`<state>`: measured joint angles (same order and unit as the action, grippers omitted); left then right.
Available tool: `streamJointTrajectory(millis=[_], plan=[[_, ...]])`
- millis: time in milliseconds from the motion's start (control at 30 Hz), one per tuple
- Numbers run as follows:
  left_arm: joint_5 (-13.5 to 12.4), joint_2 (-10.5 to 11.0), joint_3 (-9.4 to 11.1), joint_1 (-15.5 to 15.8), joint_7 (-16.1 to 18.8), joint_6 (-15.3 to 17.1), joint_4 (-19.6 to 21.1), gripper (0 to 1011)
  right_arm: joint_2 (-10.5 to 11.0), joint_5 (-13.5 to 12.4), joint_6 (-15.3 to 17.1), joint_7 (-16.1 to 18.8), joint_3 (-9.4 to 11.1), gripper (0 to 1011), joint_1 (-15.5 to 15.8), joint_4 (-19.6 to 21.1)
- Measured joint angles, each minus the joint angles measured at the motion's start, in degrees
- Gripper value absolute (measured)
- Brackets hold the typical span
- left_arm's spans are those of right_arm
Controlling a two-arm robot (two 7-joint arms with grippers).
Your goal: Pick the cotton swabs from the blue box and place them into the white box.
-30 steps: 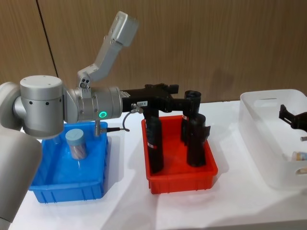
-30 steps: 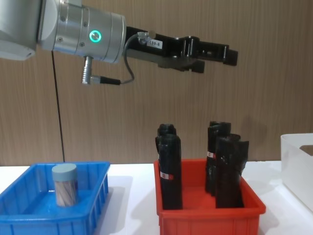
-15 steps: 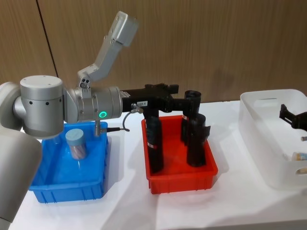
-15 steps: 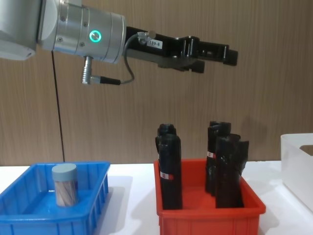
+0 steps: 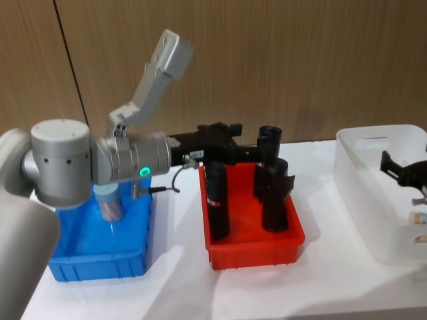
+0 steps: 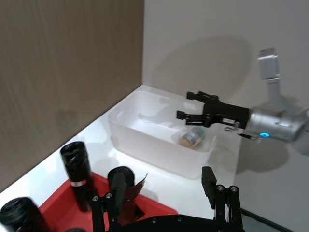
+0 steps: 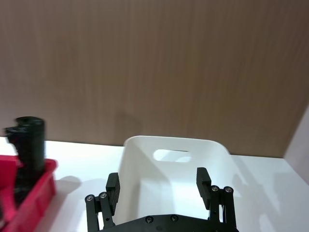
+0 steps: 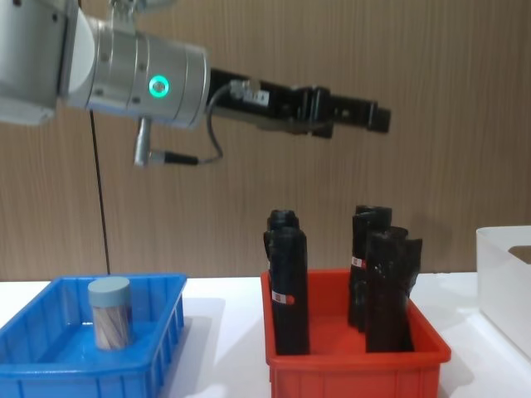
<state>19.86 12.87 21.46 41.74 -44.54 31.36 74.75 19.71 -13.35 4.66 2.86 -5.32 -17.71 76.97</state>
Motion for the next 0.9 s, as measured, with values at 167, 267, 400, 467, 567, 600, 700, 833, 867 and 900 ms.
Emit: streamJointTrajectory(millis=[167,267,400,467,567,600,700,833,867,900], plan=[[-0.6,0.7,0.3,-2.1,3.4,-2.3,1.4,1004,-0.1,-0.5,-0.4,0.2,-1.2,1001,2.9,3.8],[-1.1,1.2,0.6,-3.7,5.8,-4.0,2.4,1004,-0.1,-0.8,-0.7,0.3,-1.9,1001,4.5,5.9],[-1.7,1.7,0.9,-5.5,8.5,-5.9,3.6,1004,-0.1,-1.2,-1.0,0.4,-2.8,1001,6.7,8.7],[-2.0,2.1,1.1,-6.6,10.3,-7.1,4.3,1004,-0.2,-1.4,-1.2,0.4,-3.3,1001,7.9,10.4],[-2.4,2.6,1.4,-8.1,12.6,-8.8,5.3,1004,-0.2,-1.7,-1.4,0.5,-4.0,1001,9.5,12.5],[-2.5,2.7,1.4,-8.5,13.2,-9.2,5.6,1004,-0.2,-1.7,-1.5,0.6,-4.1,1001,10.0,13.1],[-2.8,3.1,1.6,-9.5,14.9,-10.3,6.3,1004,-0.2,-2.0,-1.7,0.6,-4.6,1001,11.2,14.8],[-3.5,3.8,1.9,-11.7,18.3,-12.8,7.7,1004,-0.3,-2.3,-2.1,0.8,-5.6,1002,13.7,18.0],[-3.7,4.0,2.1,-12.5,19.5,-13.5,8.2,1004,-0.3,-2.5,-2.2,0.8,-6.0,1001,14.5,19.0],[-3.9,4.1,2.1,-12.8,20.1,-14.0,8.4,1004,-0.3,-2.6,-2.3,0.8,-6.2,1002,15.0,19.6]])
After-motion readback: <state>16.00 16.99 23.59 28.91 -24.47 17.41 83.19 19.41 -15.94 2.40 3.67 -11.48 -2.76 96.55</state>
